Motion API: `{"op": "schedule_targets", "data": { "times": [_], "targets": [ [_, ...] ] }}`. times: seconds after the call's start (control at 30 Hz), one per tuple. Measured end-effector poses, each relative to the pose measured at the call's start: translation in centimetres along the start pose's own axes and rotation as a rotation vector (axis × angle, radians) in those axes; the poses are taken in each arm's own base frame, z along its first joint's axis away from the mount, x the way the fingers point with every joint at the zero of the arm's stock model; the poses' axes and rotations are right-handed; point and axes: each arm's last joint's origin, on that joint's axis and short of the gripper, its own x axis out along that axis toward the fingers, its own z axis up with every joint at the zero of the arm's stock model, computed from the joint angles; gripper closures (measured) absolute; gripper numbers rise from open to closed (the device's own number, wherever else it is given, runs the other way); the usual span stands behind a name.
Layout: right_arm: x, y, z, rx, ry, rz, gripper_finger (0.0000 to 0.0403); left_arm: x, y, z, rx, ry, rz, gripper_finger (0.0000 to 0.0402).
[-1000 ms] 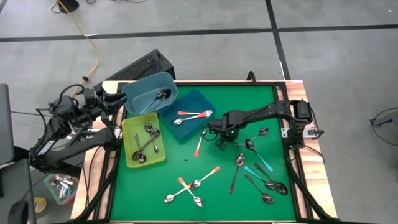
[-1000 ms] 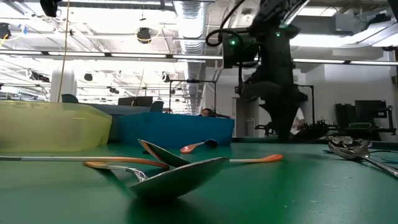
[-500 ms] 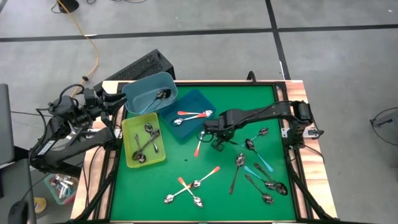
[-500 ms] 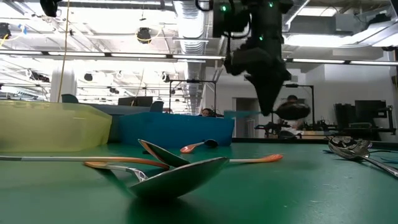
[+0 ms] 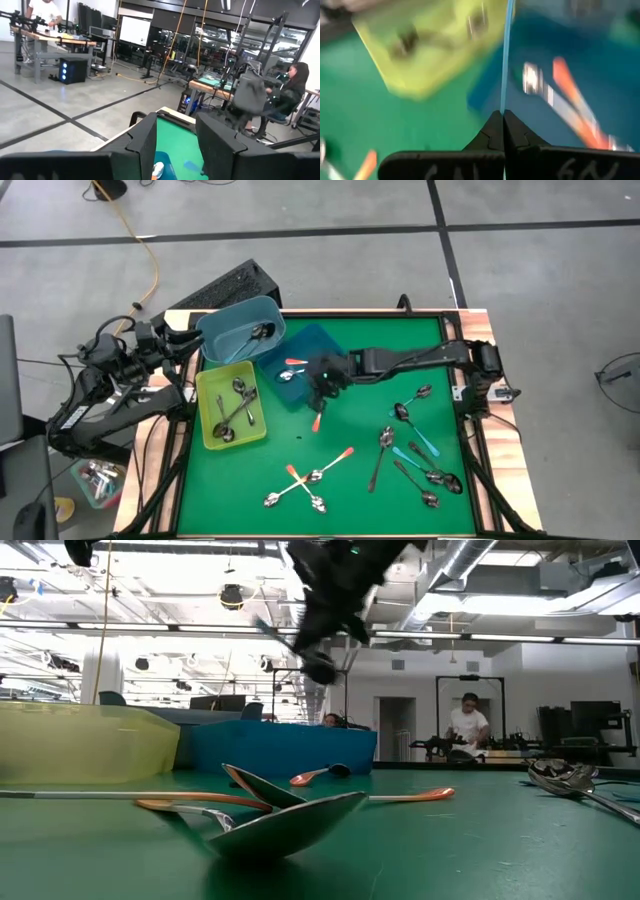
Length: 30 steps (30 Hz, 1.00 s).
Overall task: Sort silverware by color (type)
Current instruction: Put the blue spoon into the light blue bin
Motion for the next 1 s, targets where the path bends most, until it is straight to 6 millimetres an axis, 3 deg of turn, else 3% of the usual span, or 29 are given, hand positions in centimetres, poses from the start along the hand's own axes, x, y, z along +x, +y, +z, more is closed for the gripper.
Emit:
{"op": "schedule_targets", "data": {
  "times": [0.13, 0.3, 0.53, 0.7, 1.0],
  "targets": [
    [0.6, -0.4, 2.6, -0.065, -0.247, 0.041, 0.0402, 0.0, 0.0, 0.0, 0.003, 0.0, 0.0, 0.028],
    [2.0, -1.1, 4.9, -0.105, -0.533, -0.058, 0.0402, 0.0, 0.0, 0.0, 0.002, 0.001, -0.002, 0.028],
    [6.2, -1.7, 6.9, -0.176, -0.975, -0.148, 0.0402, 0.0, 0.0, 0.0, -0.007, 0.0, -0.002, 0.028],
    [9.3, -2.7, 8.2, -0.148, -0.972, -0.168, 0.0402, 0.0, 0.0, 0.0, -0.024, 0.001, -0.003, 0.028],
    [10.6, -4.8, 12.1, -0.16, -0.936, -0.231, 0.0402, 0.0, 0.0, 0.0, -0.023, 0.001, -0.002, 0.028]
  ]
}}
